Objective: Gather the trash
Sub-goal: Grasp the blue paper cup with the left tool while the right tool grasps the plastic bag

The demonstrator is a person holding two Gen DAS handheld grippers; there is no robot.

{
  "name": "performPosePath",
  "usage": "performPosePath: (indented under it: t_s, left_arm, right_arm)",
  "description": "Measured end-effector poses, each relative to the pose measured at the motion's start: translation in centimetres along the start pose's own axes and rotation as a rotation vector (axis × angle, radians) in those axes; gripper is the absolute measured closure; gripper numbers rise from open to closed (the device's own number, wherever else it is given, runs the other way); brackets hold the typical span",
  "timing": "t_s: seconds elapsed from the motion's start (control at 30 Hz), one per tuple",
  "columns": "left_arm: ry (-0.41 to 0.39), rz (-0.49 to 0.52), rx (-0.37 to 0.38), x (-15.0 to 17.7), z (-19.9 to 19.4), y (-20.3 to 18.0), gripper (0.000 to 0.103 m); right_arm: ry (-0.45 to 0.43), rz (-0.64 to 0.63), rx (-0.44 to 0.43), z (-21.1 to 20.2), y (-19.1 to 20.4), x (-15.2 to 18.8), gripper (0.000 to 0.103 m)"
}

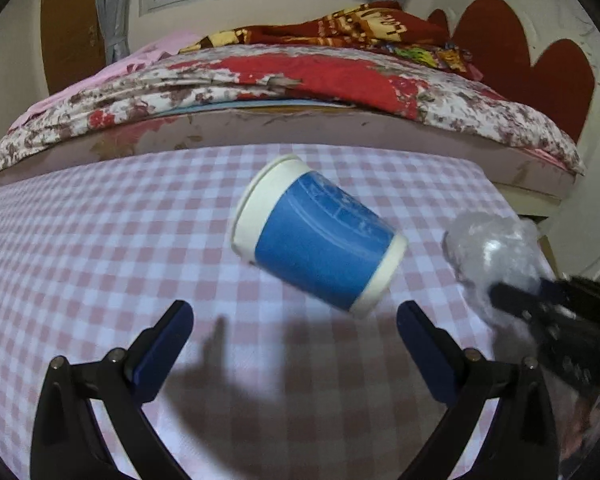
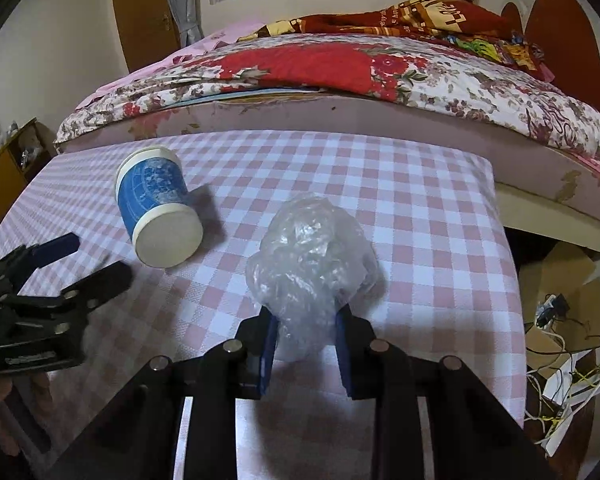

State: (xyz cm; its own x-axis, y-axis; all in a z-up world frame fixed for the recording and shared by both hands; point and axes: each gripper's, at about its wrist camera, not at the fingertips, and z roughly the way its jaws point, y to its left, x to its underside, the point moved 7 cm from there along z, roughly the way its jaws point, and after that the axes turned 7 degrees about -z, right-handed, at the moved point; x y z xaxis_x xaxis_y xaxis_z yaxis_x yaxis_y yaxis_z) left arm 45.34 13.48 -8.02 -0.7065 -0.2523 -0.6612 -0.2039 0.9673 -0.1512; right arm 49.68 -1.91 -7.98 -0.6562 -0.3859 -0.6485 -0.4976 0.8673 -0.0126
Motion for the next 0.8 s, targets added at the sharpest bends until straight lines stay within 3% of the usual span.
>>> performPosePath:
  t_s: [0.07,0.23,0.37,0.47,0.5,0.53,0.73,0.8]
  left_arm:
    - [0.024,-0.023,-0.024,-0.2,1.0,0.9,0.002]
    - [0.000,-0.085,-0.089,-0.8,0.6,5.7,0.002]
    - [-0.008,-0.128,-0.093,-0.9,-0.4,8.2,0.003]
    - [-0.031,-0.067,-0.035,-0.5,-1.7,6.3,0.003]
    - [-0.038,-0.048,-0.025,-0.5,-1.9,5.7,0.002]
    - [-0.049,-0.033,-0.009,-0.6,-2.2,5.1,0.002]
    - [-0.035,-0.049,0.030,-2.2,-0.4,4.3,0.002]
    - [-0.026,-0.032,0.028,-2.6,0.5,4.0,0.006]
  right_arm:
    - [0.004,-0.013,0.000,0.0,0.1,-0.1,0.075]
    - [0.000,-0.022,-0.013,0.2,0.4,-0.3,0.075]
    - [-0.001,-0.015,-0.031,0.6,1.1,-0.4,0.074]
    - [-0.017,-0.014,-0.023,0.4,1.6,-0.6,0.049]
    - [-0.026,-0.017,-0.013,0.3,1.7,-0.7,0.035]
    - [-0.033,-0.021,-0.009,0.2,1.8,-0.9,0.031]
    - [-0.023,-0.028,-0.001,0.9,1.8,-2.1,0.030]
    - [-0.014,-0.020,0.015,1.5,1.3,-2.5,0.036]
